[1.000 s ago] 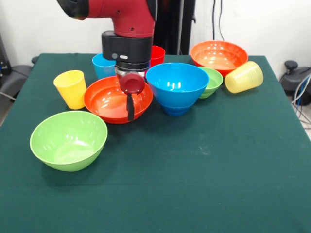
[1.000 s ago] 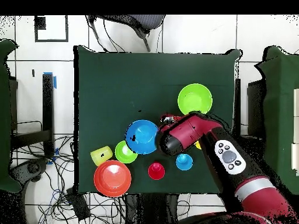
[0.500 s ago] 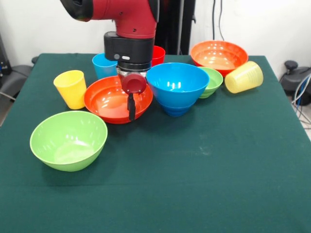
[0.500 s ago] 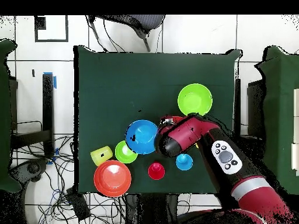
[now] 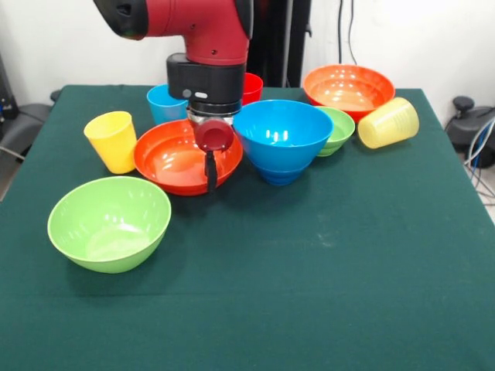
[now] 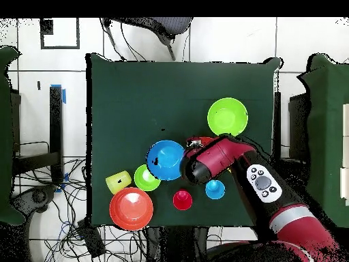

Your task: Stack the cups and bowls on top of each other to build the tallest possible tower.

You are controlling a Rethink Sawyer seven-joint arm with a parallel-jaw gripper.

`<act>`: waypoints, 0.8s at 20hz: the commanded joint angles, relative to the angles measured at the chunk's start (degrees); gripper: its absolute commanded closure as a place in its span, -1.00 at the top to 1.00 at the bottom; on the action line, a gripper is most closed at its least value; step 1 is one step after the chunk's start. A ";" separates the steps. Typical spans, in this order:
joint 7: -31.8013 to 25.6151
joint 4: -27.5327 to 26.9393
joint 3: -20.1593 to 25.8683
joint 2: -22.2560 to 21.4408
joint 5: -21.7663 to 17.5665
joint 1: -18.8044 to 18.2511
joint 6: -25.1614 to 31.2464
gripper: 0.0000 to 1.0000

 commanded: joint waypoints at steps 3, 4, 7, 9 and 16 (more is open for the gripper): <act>5.46 -2.51 -1.32 6.54 0.11 1.88 -0.20 1.00; 5.20 -2.37 -1.18 6.57 0.37 1.74 0.07 1.00; 3.65 -1.30 0.00 6.52 1.90 0.24 0.75 1.00; 3.34 -0.93 0.26 6.96 2.77 -0.11 1.21 1.00; -1.28 0.57 2.39 7.12 8.00 -2.58 5.44 1.00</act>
